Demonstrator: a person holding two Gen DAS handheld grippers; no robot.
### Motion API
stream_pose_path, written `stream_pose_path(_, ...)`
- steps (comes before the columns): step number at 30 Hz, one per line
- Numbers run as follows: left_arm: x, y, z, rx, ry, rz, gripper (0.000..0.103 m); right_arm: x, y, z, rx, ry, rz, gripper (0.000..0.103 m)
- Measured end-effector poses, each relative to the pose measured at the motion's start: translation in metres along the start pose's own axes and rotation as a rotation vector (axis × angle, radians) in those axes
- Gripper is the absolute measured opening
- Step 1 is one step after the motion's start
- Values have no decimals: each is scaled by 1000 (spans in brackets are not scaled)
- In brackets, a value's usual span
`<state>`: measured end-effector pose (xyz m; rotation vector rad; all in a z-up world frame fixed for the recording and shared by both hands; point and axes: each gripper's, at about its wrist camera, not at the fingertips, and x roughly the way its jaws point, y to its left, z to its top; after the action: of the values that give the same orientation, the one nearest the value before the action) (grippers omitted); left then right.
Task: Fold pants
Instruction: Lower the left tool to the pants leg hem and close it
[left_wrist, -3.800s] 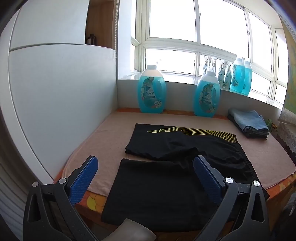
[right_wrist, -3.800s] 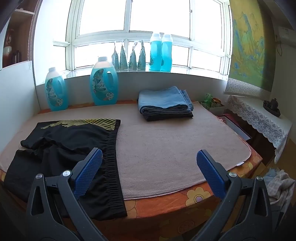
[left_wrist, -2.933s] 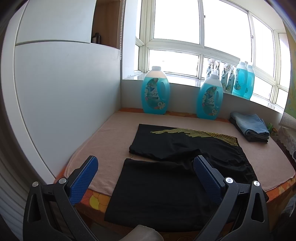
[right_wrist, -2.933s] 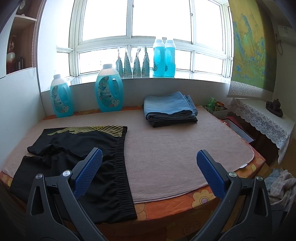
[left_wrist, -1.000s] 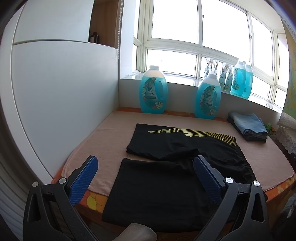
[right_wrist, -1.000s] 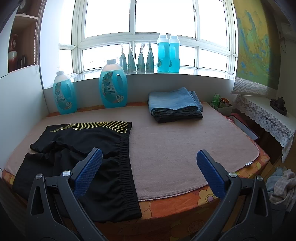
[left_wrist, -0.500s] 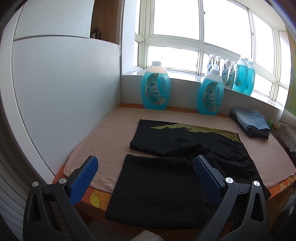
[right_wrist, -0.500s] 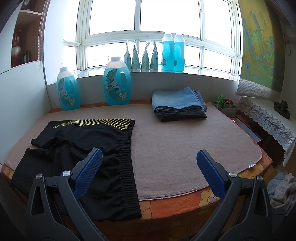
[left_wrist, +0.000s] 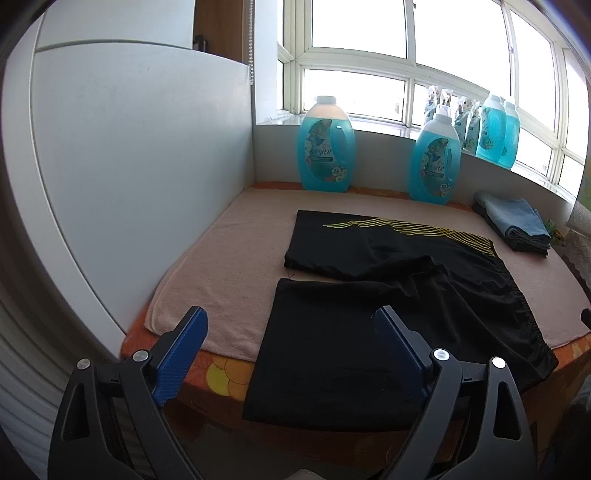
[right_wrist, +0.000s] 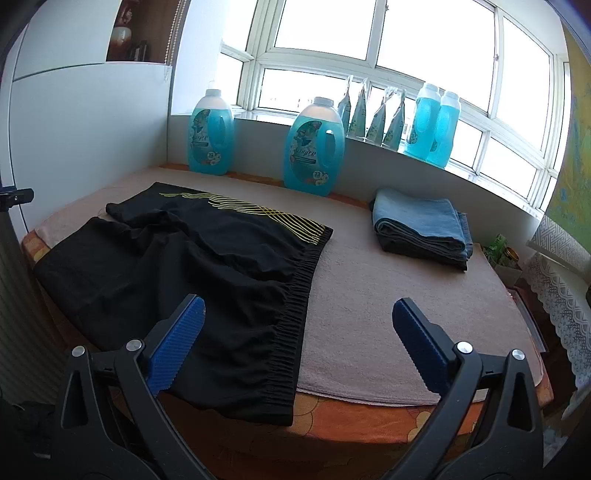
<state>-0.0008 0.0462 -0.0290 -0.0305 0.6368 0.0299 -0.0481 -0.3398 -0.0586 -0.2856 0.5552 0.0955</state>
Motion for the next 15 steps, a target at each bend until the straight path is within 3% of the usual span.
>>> stream_pose_path(3,6,11,-11,-17,49,1,87,7,12,-8,-80,40,60,93)
stream_pose_path(11,26,31,-41,-71,202,-30,73,25,15,-35,-113,156,204,63)
stream_pose_path(15,40,39,-60,-114,284,-43,72,27,27,-46,-161,181,255,61)
